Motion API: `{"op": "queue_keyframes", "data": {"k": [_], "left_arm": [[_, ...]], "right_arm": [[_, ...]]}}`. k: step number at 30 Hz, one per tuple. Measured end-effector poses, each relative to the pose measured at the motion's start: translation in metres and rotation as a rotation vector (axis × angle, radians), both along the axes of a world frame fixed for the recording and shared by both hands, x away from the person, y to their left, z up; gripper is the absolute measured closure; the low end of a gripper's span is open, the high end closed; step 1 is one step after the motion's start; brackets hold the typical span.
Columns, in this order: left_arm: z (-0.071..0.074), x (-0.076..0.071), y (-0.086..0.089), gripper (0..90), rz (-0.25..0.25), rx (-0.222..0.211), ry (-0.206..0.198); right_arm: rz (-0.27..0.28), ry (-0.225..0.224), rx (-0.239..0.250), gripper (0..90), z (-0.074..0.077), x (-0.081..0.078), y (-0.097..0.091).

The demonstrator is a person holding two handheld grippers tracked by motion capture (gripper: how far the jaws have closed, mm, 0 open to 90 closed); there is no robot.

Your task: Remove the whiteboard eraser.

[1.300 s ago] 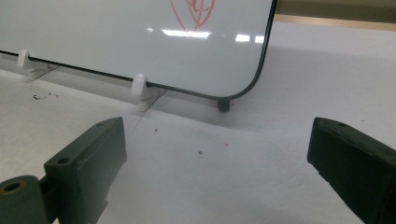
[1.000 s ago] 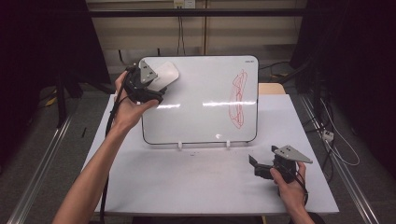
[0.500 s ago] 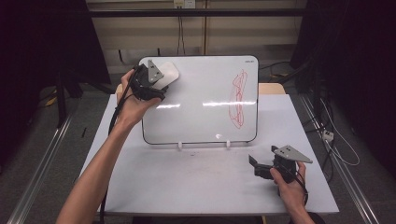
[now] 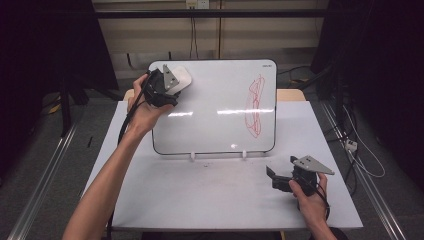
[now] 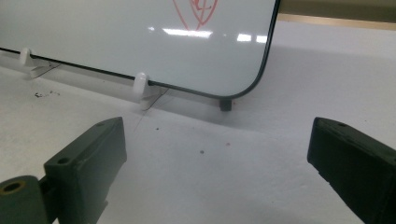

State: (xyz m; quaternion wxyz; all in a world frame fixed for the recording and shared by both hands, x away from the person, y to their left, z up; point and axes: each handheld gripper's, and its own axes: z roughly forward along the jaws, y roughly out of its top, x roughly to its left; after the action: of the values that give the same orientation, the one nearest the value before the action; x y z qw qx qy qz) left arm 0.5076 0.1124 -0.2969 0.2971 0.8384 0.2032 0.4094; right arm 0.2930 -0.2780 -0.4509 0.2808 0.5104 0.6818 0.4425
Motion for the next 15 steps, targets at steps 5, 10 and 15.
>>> {"op": "queue_keyframes", "data": {"k": [5, 10, 15], "left_arm": [[0.0012, -0.0010, -0.0010, 29.4, 0.000, 0.018, 0.003], [0.0033, -0.0010, -0.0018, 30.0, 0.013, 0.008, 0.029], [0.0059, -0.0006, -0.0013, 30.2, 0.025, -0.011, 0.059]], "right_arm": [[0.000, 0.000, -0.002, 4.6, -0.0002, 0.0001, -0.0001], [-0.001, 0.000, -0.001, 4.6, -0.0002, 0.0003, 0.0000], [-0.001, -0.001, -0.001, 4.6, 0.0000, 0.0000, -0.0002]]}}
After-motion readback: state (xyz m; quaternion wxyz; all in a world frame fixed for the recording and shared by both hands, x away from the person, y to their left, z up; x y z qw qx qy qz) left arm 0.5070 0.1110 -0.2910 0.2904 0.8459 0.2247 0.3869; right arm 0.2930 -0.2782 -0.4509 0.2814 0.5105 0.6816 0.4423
